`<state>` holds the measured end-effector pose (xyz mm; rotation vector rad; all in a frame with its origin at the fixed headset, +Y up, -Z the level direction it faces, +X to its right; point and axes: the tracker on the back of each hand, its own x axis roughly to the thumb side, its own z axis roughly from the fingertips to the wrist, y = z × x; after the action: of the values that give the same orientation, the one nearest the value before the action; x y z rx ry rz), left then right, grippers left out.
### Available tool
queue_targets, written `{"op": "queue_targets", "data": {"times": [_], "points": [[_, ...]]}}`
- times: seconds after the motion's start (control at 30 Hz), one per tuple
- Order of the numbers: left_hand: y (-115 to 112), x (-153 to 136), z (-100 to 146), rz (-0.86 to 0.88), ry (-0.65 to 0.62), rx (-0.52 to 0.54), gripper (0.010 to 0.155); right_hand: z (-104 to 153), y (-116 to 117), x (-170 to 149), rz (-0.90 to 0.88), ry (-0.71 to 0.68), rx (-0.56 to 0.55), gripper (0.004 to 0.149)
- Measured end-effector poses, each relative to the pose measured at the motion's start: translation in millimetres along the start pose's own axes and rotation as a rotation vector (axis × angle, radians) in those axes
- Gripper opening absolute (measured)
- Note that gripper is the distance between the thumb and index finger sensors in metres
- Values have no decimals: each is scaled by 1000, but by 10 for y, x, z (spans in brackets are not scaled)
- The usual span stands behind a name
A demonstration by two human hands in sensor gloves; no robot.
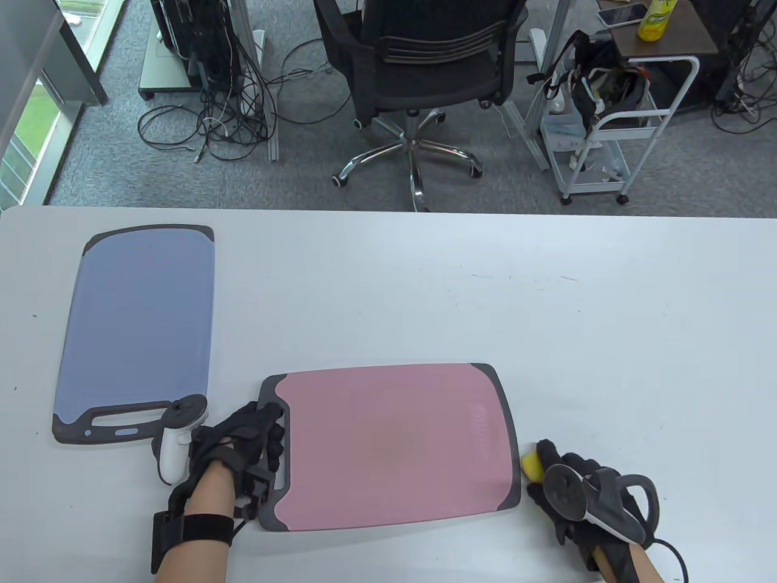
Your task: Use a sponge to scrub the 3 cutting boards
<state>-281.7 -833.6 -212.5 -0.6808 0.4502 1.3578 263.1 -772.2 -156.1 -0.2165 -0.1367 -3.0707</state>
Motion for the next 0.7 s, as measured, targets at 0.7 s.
{"op": "queue_targets", "data": {"times": [0.7], "points": [[-417, 764, 1325, -794, -1171, 251, 42, 142, -218, -1056, -446, 338, -184, 74]]}}
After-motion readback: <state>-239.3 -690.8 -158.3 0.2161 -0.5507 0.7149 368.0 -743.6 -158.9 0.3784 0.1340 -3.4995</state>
